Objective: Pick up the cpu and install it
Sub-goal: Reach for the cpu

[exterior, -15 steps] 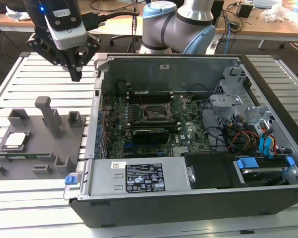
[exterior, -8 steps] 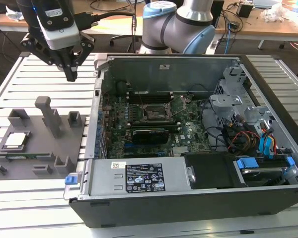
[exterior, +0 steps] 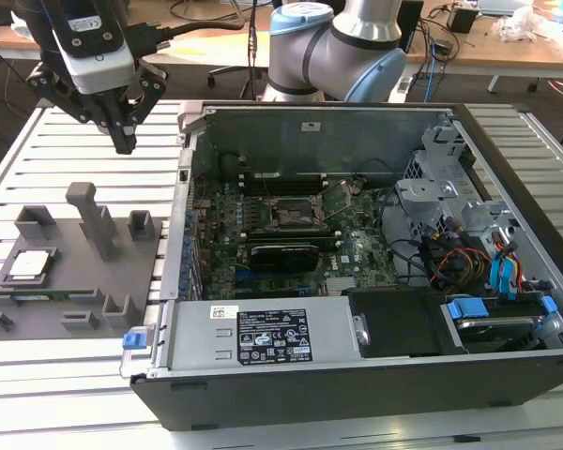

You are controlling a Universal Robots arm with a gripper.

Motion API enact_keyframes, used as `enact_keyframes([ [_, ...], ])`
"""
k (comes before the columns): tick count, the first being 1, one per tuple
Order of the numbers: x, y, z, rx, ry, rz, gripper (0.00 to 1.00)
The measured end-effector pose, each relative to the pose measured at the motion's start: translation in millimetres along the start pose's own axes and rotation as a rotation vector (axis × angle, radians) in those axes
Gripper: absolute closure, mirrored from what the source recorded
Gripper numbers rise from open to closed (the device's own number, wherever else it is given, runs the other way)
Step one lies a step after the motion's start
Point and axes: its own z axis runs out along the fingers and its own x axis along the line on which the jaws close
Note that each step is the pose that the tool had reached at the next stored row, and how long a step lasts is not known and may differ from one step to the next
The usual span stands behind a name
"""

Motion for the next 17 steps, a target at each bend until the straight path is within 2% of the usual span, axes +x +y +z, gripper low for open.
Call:
enact_keyframes([
  [3,3.5,-0.3,-0.1,-0.0003,0.0000,0.000,0.89],
  [6,11.1,-0.8,-0.3,-0.0006,0.0000,0.000,0.89],
  [17,23.5,-1.8,-0.6,-0.0007,0.0000,0.000,0.89],
])
